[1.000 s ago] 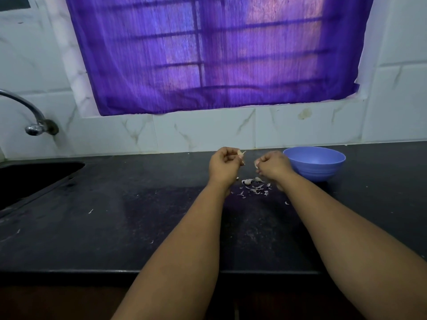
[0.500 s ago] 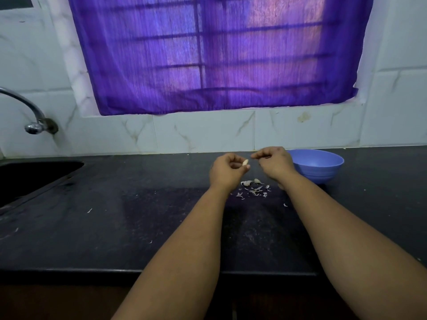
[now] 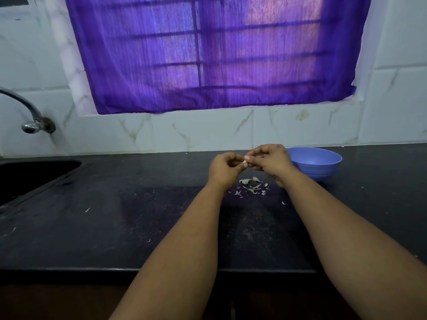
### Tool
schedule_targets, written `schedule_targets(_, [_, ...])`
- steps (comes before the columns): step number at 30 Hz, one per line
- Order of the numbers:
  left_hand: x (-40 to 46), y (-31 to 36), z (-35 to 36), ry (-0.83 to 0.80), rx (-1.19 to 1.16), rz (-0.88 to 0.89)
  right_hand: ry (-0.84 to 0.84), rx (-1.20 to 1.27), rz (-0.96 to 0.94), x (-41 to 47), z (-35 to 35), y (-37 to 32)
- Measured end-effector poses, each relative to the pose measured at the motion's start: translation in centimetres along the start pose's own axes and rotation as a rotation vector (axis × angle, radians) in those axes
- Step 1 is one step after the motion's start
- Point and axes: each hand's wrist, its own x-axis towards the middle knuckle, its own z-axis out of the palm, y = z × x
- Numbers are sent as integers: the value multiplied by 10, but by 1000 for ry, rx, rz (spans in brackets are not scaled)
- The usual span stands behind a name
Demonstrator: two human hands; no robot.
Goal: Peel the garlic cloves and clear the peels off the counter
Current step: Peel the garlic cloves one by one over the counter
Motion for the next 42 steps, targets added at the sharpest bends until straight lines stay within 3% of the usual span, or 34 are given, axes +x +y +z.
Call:
schedule_targets(8, [1, -2, 2, -2, -51, 26, -22, 53, 17, 3, 0, 1])
schedule_targets(21, [1, -2, 2, 14, -65, 28, -155, -95, -8, 5, 4, 6])
schedule_targets(38, [-1, 3, 3, 42, 0, -65, -52, -333, -97, 6, 6, 5])
schedule_targets(42, [-2, 6, 0, 124, -37, -77, 33, -397, -104, 5, 3, 3])
